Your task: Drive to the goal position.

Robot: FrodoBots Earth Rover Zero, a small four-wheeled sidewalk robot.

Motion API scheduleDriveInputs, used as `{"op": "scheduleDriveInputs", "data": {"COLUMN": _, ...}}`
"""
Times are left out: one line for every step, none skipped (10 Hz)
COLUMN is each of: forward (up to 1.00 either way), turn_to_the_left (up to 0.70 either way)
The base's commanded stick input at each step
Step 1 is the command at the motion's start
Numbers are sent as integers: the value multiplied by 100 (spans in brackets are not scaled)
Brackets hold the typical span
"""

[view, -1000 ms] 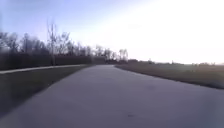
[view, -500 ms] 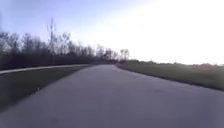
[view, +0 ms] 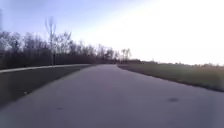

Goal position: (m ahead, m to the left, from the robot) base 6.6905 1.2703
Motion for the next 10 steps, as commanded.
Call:
{"op": "scheduleDriveInputs", "data": {"forward": 100, "turn_to_the_left": 1}}
{"op": "scheduleDriveInputs", "data": {"forward": 100, "turn_to_the_left": 1}}
{"op": "scheduleDriveInputs", "data": {"forward": 100, "turn_to_the_left": 1}}
{"op": "scheduleDriveInputs", "data": {"forward": 100, "turn_to_the_left": 1}}
{"op": "scheduleDriveInputs", "data": {"forward": 100, "turn_to_the_left": 1}}
{"op": "scheduleDriveInputs", "data": {"forward": 100, "turn_to_the_left": 1}}
{"op": "scheduleDriveInputs", "data": {"forward": 100, "turn_to_the_left": 1}}
{"op": "scheduleDriveInputs", "data": {"forward": 100, "turn_to_the_left": 1}}
{"op": "scheduleDriveInputs", "data": {"forward": 100, "turn_to_the_left": 1}}
{"op": "scheduleDriveInputs", "data": {"forward": 100, "turn_to_the_left": 1}}
